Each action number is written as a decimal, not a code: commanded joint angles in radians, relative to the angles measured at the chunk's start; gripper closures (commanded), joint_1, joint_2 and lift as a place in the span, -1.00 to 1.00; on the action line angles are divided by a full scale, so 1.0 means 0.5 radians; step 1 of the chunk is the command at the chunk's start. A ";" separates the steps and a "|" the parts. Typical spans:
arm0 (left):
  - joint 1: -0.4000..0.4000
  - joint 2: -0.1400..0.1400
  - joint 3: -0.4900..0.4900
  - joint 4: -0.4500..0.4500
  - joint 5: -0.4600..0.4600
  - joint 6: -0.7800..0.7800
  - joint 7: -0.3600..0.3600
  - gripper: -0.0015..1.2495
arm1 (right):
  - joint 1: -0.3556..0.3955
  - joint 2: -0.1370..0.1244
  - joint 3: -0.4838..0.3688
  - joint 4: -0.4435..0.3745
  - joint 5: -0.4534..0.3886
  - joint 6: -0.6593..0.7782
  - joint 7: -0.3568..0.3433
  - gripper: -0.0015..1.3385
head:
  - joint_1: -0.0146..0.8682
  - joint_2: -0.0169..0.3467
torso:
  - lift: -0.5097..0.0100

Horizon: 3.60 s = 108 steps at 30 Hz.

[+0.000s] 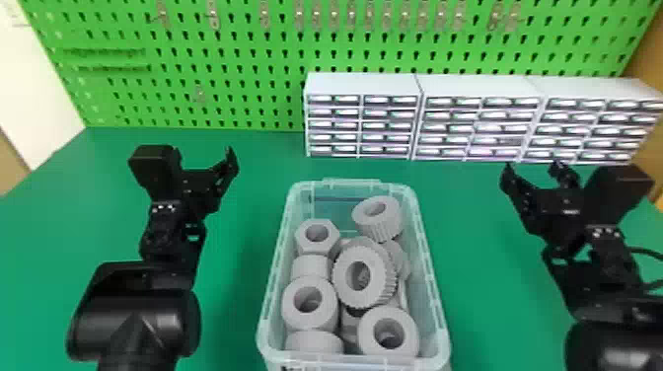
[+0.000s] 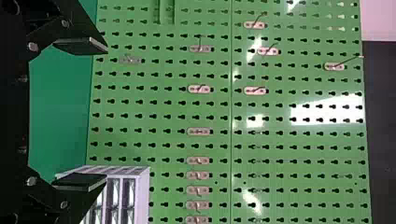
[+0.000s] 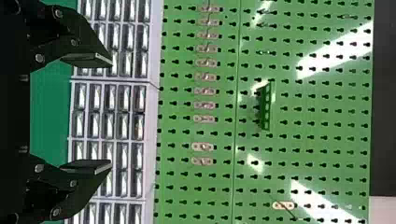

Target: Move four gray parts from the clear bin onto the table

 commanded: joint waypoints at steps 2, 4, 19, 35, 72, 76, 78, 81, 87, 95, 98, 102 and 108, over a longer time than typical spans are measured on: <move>0.007 -0.005 0.000 0.001 0.000 0.000 0.002 -0.53 | -0.016 -0.017 0.024 -0.204 0.035 0.312 0.000 -0.26 | 0.60 -0.51 | 0.76; 0.007 -0.005 -0.003 0.001 0.000 0.000 0.002 -0.53 | -0.037 -0.032 0.045 -0.283 0.056 0.481 0.000 -0.26 | 0.60 -0.51 | 0.76; 0.003 -0.005 0.019 0.001 -0.009 -0.003 0.002 -0.53 | -0.190 -0.093 0.232 -0.553 0.133 1.091 0.000 -0.26 | 0.60 -0.51 | 0.76; 0.007 -0.005 -0.006 0.007 -0.025 0.000 0.002 -0.53 | -0.445 -0.225 0.407 -0.728 0.010 1.877 0.003 -0.26 | 0.60 -0.51 | 0.76; 0.007 -0.005 -0.015 0.016 -0.037 0.000 0.002 -0.53 | -0.957 -0.265 0.837 -0.409 -0.484 2.816 0.003 -0.26 | 0.60 -0.51 | 0.76; 0.000 -0.005 -0.012 0.016 -0.037 0.000 0.002 -0.53 | -1.013 -0.256 0.886 -0.357 -0.496 2.883 0.003 -0.26 | 0.60 -0.51 | 0.76; 0.003 -0.005 -0.003 0.016 -0.034 0.000 0.002 -0.53 | -1.037 -0.250 0.917 -0.326 -0.517 2.908 0.003 -0.26 | 0.60 -0.51 | 0.76; 0.010 -0.005 0.000 0.016 -0.037 0.000 0.002 -0.53 | -1.071 -0.241 0.950 -0.296 -0.548 2.960 0.003 -0.26 | 0.60 -0.51 | 0.76; 0.013 -0.005 -0.006 0.016 -0.049 0.000 0.002 -0.53 | -1.129 -0.238 1.027 -0.246 -0.619 3.033 0.003 -0.26 | 0.60 -0.51 | 0.76; 0.025 -0.005 0.022 0.016 -0.061 0.000 0.002 -0.53 | -1.181 -0.228 1.082 -0.148 -0.723 3.033 0.003 -0.26 | 0.60 -0.51 | 0.76; 0.025 -0.005 0.022 0.016 -0.064 -0.003 0.002 -0.53 | -1.194 -0.228 1.104 -0.115 -0.744 3.033 0.003 -0.26 | 0.60 -0.51 | 0.76; 0.007 0.003 0.016 0.016 -0.058 -0.003 0.002 -0.53 | -1.200 -0.235 1.128 -0.081 -0.787 3.033 0.003 -0.26 | 0.60 -0.51 | 0.76; 0.007 0.034 -0.003 0.016 -0.046 0.000 0.024 -0.53 | -1.194 -0.241 1.159 -0.032 -0.821 3.033 0.003 -0.26 | 0.60 -0.51 | 0.76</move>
